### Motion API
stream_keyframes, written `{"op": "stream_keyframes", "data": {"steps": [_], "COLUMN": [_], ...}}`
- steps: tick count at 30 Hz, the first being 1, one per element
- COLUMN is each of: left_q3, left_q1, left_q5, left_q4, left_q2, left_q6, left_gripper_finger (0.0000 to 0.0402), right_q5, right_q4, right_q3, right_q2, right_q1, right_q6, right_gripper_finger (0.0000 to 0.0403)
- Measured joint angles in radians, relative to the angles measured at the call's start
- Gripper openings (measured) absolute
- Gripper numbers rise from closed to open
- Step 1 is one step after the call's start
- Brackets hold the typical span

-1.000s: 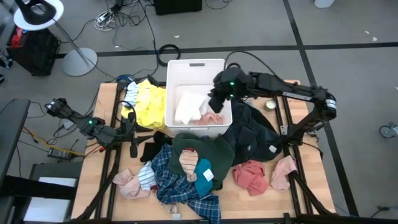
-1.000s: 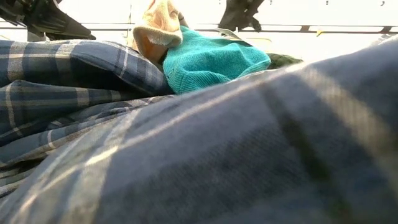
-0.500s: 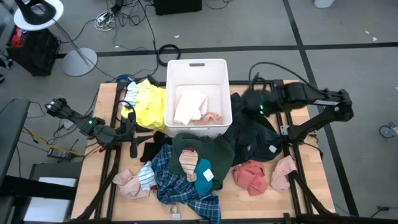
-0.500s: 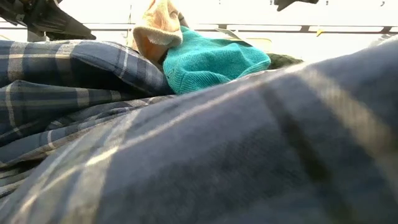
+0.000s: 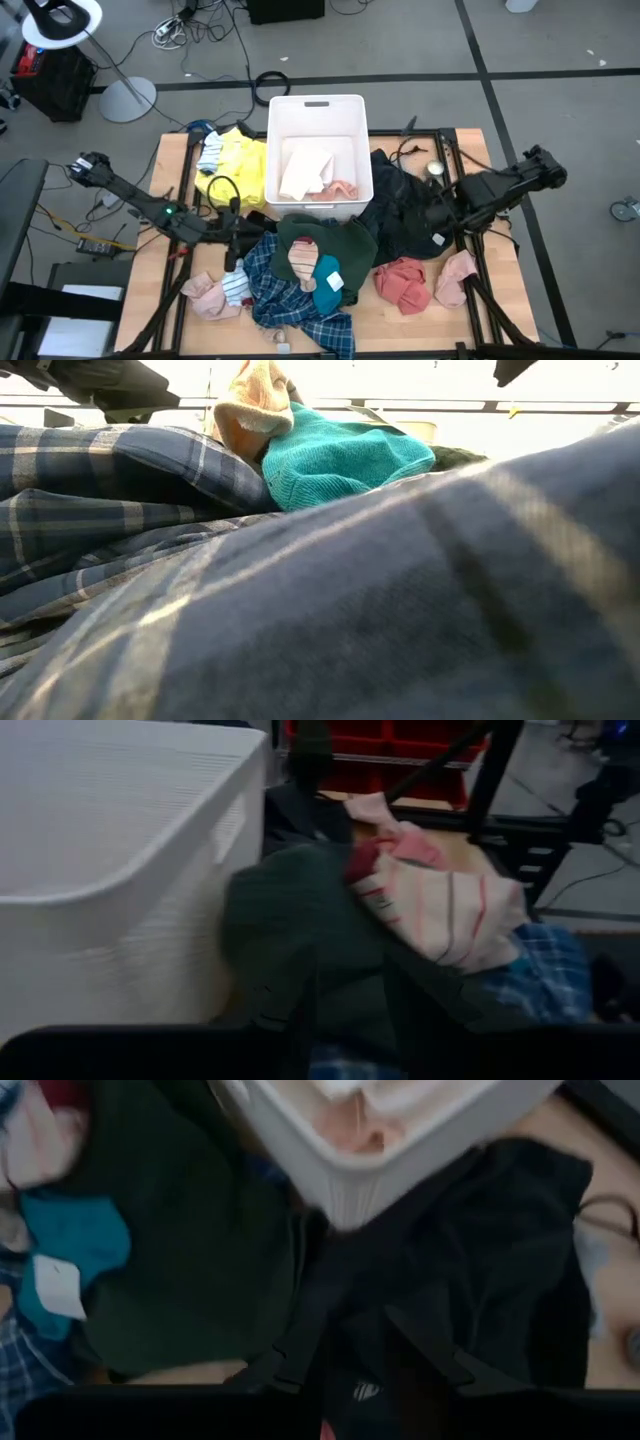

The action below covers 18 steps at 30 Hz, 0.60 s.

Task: Sort clothes
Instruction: Put the light orange striped sock into the laundry bin

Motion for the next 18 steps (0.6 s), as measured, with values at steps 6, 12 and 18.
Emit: {"op": "stream_keyframes", "data": {"steps": [6, 12, 18], "left_q3": [0.016, 0.13, 0.238], "left_q1": [0.0, 0.051, 0.14], "left_q5": [0.072, 0.128, 0.238], "left_q4": [0.132, 0.088, 0.015], "left_q2": [0.144, 0.3, 0.433], "left_q6": [-0.017, -0.027, -0.052], "left_gripper_finger": [0.0119, 0.0119, 0.0119], "right_q5": [-0.002, -0.002, -0.003], "right_q4": [0.009, 0.047, 0.118], "right_q3": [-0.125, -0.229, -0.269], "right_q2": [0.0, 0.001, 0.001], "right_q1": [0.09, 0.147, 0.186], "right_q6": [0.152, 0.293, 0.325], "right_gripper_finger": [0.009, 0.0091, 0.0089]}}
